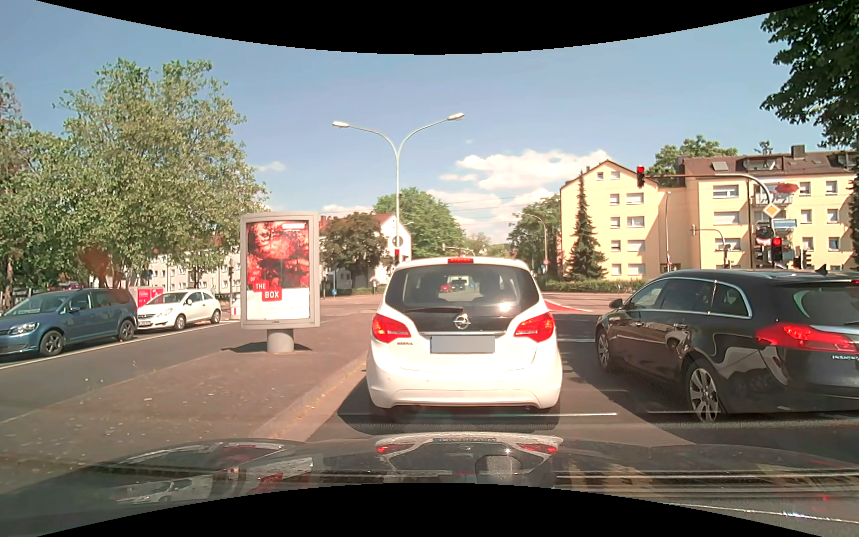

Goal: Follow the waypoints while adhering to traffic rules and regulations

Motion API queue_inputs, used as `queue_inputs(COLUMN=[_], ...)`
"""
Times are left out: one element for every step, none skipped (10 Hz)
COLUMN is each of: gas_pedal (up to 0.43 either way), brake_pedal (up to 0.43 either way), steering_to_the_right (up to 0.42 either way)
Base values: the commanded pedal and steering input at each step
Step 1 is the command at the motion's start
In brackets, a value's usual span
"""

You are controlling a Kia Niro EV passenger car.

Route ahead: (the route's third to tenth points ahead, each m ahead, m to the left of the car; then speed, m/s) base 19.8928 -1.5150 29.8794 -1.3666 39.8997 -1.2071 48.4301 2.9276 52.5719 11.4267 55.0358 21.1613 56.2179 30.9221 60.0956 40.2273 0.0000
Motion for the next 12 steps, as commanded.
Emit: queue_inputs(gas_pedal=[0.0, 0.0, 0.0, 0.0, 0.0, 0.0, 0.0, 0.0, 0.0, 0.0, 0.0, 0.0], brake_pedal=[0.244, 0.244, 0.25, 0.244, 0.244, 0.244, 0.244, 0.244, 0.244, 0.244, 0.244, 0.244], steering_to_the_right=[0.008, 0.008, 0.009, 0.008, 0.008, 0.009, 0.009, 0.009, 0.009, 0.009, 0.009, 0.009])
